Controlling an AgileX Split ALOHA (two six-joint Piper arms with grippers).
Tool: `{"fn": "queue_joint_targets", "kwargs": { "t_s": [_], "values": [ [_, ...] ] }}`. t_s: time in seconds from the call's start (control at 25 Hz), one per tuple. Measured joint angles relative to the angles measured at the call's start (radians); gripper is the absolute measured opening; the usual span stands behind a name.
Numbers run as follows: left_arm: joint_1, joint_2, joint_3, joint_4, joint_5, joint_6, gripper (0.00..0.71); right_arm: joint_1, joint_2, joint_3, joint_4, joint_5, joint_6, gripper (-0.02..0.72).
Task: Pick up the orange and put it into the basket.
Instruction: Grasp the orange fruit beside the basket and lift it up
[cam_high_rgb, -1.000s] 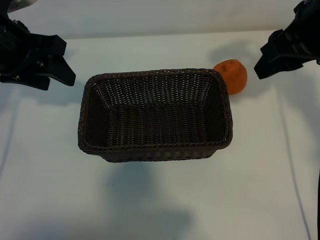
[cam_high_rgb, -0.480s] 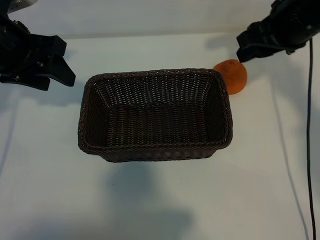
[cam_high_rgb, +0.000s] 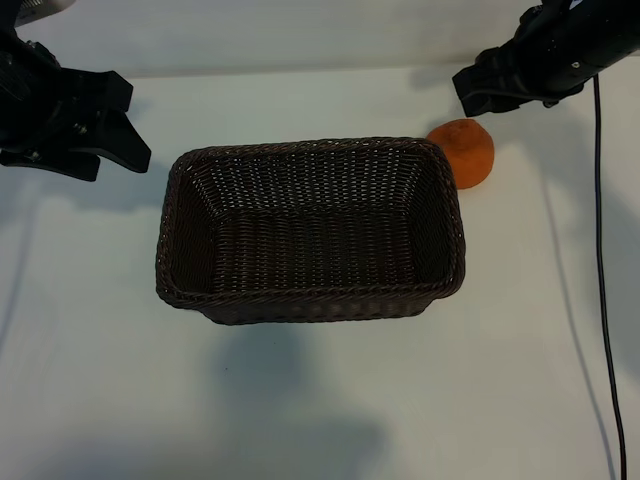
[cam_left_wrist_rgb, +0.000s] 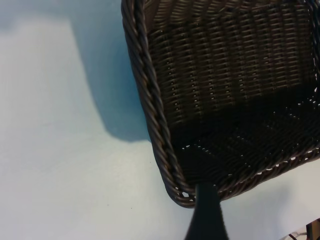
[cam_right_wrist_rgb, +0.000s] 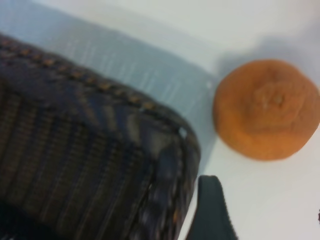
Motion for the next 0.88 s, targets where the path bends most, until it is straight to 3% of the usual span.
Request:
{"fn": "queue_joint_targets", "kwargs": {
  "t_s": [0.88],
  "values": [
    [0.0,0.0,0.0,0.0,0.0,0.0,0.569,0.0,0.213,0.0,0.001,-0.229,0.006,0.489]
  ]
}}
